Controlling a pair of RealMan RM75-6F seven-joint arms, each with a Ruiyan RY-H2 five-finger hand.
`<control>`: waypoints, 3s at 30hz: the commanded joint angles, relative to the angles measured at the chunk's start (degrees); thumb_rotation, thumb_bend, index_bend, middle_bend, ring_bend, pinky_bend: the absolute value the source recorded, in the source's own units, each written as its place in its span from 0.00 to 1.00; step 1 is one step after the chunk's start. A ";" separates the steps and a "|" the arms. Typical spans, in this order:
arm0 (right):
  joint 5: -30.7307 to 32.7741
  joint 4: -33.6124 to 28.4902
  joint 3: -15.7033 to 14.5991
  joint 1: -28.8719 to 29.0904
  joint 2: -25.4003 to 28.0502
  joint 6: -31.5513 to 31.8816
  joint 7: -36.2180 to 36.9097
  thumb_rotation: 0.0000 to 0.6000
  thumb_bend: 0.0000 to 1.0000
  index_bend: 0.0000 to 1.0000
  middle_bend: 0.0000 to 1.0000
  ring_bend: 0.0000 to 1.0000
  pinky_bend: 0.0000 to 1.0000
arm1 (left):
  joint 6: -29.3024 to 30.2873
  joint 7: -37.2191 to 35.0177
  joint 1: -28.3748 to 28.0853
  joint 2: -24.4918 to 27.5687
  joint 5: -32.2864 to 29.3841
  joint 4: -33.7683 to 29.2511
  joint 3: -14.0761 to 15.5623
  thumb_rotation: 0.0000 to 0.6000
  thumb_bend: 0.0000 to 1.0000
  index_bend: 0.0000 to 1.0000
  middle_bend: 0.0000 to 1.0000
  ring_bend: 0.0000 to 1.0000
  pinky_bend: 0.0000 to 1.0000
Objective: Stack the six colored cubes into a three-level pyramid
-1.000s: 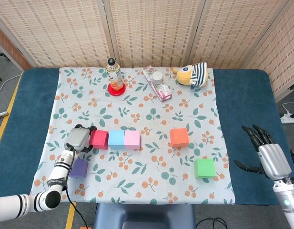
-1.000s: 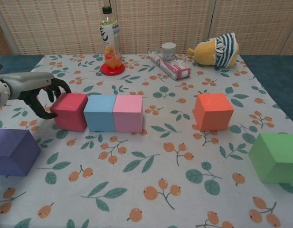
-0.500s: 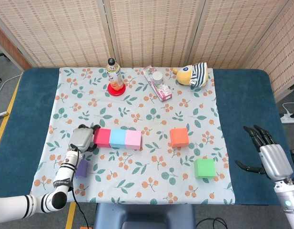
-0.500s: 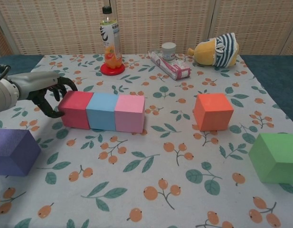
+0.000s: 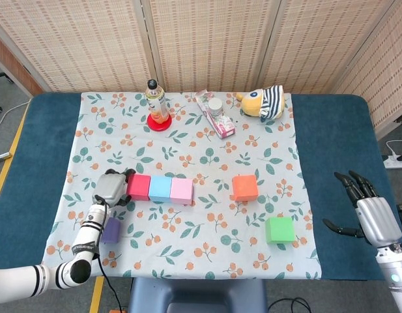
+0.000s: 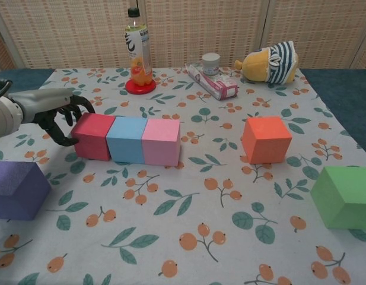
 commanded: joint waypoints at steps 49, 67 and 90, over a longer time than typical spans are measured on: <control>0.02 0.64 -0.07 -0.73 0.34 0.52 0.93 0.74 0.09 0.00 0.13 0.00 0.11 | 1.84 4.39 -2.13 -3.42 -0.96 0.54 -0.69 1.00 0.34 0.00 0.00 0.00 0.08; 0.05 1.11 -0.11 -1.10 0.35 0.87 1.47 0.74 0.09 0.00 0.13 0.00 0.11 | 1.72 5.80 -3.10 -4.23 -2.40 1.37 -1.18 1.00 0.33 0.00 0.00 0.00 0.07; -0.49 1.51 -0.21 -1.36 0.20 1.34 2.18 0.74 0.09 0.00 0.13 0.00 0.11 | 3.01 6.64 -0.10 0.88 -1.23 1.05 2.84 1.00 0.34 0.00 0.00 0.00 0.07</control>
